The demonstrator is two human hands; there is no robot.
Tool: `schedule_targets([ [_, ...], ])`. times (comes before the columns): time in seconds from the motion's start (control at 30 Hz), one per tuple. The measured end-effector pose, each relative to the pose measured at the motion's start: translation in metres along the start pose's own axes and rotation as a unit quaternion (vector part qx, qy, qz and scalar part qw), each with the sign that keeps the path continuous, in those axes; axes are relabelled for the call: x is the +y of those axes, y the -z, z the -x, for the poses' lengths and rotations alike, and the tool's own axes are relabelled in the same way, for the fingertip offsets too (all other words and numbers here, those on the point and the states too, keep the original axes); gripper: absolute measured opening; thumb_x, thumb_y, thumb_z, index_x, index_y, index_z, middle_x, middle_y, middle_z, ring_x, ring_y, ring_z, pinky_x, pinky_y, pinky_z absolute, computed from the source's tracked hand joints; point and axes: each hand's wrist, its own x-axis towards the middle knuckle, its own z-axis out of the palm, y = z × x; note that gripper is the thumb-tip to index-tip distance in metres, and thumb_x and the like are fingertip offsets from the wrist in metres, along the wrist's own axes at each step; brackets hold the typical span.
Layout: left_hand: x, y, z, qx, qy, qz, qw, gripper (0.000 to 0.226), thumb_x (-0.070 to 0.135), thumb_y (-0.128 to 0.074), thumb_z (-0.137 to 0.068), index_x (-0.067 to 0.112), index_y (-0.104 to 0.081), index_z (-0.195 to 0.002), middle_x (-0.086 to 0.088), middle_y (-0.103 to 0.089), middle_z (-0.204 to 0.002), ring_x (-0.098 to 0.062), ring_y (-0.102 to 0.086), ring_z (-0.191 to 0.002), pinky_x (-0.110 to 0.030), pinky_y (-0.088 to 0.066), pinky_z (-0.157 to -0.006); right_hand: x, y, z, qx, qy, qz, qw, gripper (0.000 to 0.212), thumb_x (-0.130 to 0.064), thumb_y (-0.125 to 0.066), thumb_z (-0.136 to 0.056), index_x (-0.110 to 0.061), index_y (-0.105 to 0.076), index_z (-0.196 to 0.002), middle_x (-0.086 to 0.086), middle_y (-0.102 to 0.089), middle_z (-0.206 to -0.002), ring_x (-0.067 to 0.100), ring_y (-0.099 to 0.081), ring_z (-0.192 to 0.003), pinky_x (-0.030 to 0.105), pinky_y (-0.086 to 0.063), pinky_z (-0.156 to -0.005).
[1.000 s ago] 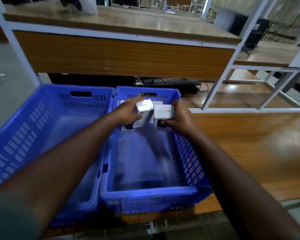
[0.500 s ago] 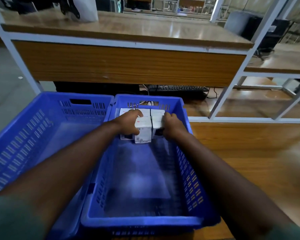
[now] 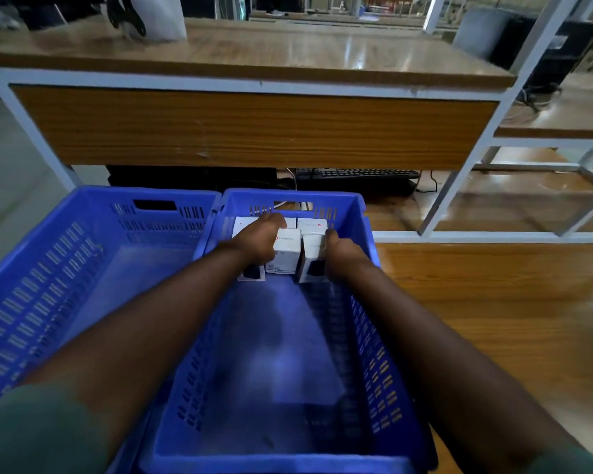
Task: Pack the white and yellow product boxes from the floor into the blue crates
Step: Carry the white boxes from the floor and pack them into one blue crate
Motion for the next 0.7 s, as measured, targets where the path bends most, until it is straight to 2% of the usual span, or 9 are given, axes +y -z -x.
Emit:
schedule_targets([
  [0.17,-0.003,-0.023,0.008,0.027,-0.009,-0.043,0.999,0.057,-0.009,-0.056,-0.078,0.013,-0.047,-0.13,-0.012,-0.048,-0.13,-0.034,-0.05,-0.118,-0.039,-0.046,-0.092,-0.001,-0.012,-0.005,-0.009,0.002,-0.016,1.0,0.064,-0.006,-0.05,-0.098,-0.005,-0.021,-0.155,0.027,-0.055,-0.132,0.044,-0.059,-0.12,0.049,-0.049,-0.094],
  [0.3,-0.006,-0.036,0.01,0.081,-0.027,-0.108,0.99,0.053,-0.006,-0.062,-0.073,0.008,-0.053,-0.123,-0.015,-0.051,-0.123,-0.038,-0.051,-0.116,-0.044,-0.045,-0.096,-0.003,-0.019,-0.011,-0.007,0.008,-0.023,1.0,0.067,-0.007,-0.049,-0.1,-0.005,-0.015,-0.157,0.028,-0.052,-0.134,0.043,-0.058,-0.12,0.048,-0.05,-0.094],
  [0.37,-0.005,-0.04,0.008,0.096,-0.023,-0.126,0.987,0.058,-0.004,-0.067,-0.074,0.008,-0.053,-0.129,-0.016,-0.047,-0.135,-0.039,-0.047,-0.123,-0.046,-0.043,-0.101,-0.004,-0.022,-0.014,-0.004,0.003,-0.036,0.999,0.072,-0.007,-0.048,-0.101,-0.005,-0.006,-0.16,0.028,-0.05,-0.136,0.043,-0.058,-0.12,0.046,-0.05,-0.094],
  [0.47,-0.01,-0.048,0.006,0.096,-0.017,-0.128,0.987,0.076,-0.004,-0.066,-0.083,0.008,-0.036,-0.152,-0.017,-0.021,-0.164,-0.037,-0.026,-0.147,-0.046,-0.03,-0.118,-0.006,-0.031,-0.016,0.027,-0.013,-0.093,0.995,0.074,-0.008,-0.05,-0.1,-0.005,-0.006,-0.159,0.027,-0.054,-0.132,0.043,-0.06,-0.117,0.047,-0.051,-0.092],
  [0.57,-0.018,-0.055,-0.004,0.058,-0.008,-0.187,0.981,0.084,0.003,-0.06,-0.093,0.013,-0.012,-0.161,-0.009,-0.007,-0.17,-0.03,-0.011,-0.156,-0.04,-0.013,-0.125,-0.008,-0.045,-0.013,0.068,-0.018,-0.135,0.988,0.07,-0.011,-0.056,-0.098,-0.008,-0.016,-0.155,0.026,-0.048,-0.134,0.044,-0.061,-0.114,0.049,-0.053,-0.093],
  [0.63,-0.019,-0.061,-0.008,0.057,0.002,-0.218,0.974,0.083,0.003,-0.055,-0.095,0.012,-0.006,-0.161,-0.008,-0.004,-0.17,-0.029,-0.006,-0.157,-0.041,-0.012,-0.126,-0.009,-0.054,-0.011,0.085,-0.019,-0.186,0.979,0.075,-0.012,-0.062,-0.094,-0.012,-0.017,-0.154,0.024,-0.043,-0.139,0.043,-0.06,-0.113,0.049,-0.053,-0.094],
  [0.7,-0.017,-0.067,-0.009,0.065,0.014,-0.231,0.971,0.079,0.003,-0.049,-0.098,0.011,-0.003,-0.161,-0.007,-0.001,-0.17,-0.028,-0.002,-0.157,-0.043,-0.011,-0.126,-0.008,-0.061,-0.012,0.093,-0.026,-0.271,0.958,0.086,-0.011,-0.073,-0.085,-0.019,-0.02,-0.152,0.018,-0.047,-0.14,0.039,-0.06,-0.116,0.05,-0.054,-0.096],
])
